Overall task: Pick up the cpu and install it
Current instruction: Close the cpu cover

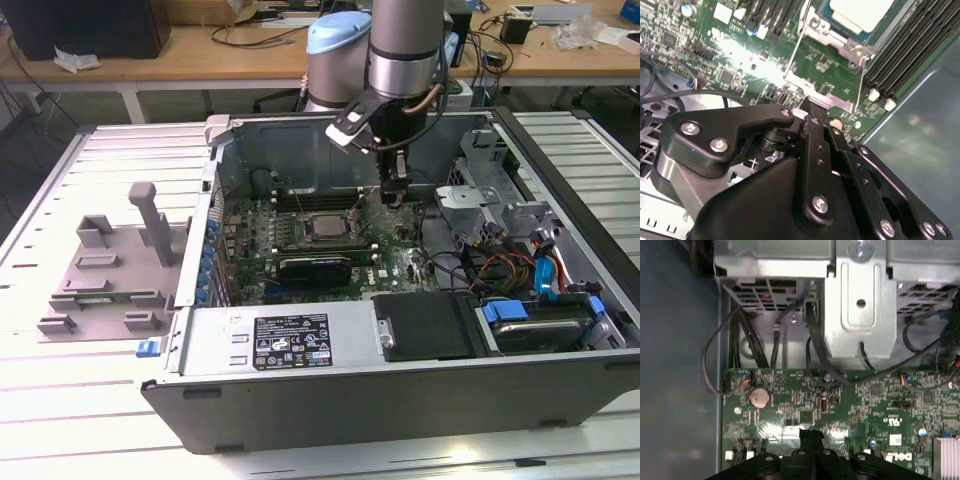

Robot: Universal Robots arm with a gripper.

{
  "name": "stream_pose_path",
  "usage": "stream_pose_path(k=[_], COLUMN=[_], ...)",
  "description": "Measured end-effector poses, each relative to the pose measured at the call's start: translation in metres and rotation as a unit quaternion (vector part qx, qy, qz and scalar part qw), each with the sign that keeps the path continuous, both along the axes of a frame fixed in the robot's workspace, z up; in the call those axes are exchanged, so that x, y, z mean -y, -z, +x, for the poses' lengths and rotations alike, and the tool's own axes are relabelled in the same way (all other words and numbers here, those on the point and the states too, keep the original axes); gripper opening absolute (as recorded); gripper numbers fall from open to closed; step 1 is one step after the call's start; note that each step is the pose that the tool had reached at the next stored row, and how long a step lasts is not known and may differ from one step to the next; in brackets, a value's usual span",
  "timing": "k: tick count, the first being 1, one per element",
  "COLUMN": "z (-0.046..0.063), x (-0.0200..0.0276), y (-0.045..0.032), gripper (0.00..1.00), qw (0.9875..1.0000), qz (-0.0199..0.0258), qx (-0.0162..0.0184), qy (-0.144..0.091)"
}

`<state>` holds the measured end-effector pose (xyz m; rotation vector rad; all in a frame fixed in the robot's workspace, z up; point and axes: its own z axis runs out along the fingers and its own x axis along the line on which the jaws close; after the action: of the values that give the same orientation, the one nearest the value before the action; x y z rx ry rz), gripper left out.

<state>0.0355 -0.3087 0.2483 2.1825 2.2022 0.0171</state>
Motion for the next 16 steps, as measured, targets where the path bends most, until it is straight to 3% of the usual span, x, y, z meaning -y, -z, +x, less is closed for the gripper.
stream_pose_path(k=[13, 16], z=[-0.039, -0.041], x=[-0.0037, -0.0038], y=[0.0000, 0.0000], gripper=[0.11, 0.11], qw=[1.0000, 1.0000], qz=[0.0000, 0.0000], qx=[0.0028, 0.0029], qy=[0.000, 0.000])
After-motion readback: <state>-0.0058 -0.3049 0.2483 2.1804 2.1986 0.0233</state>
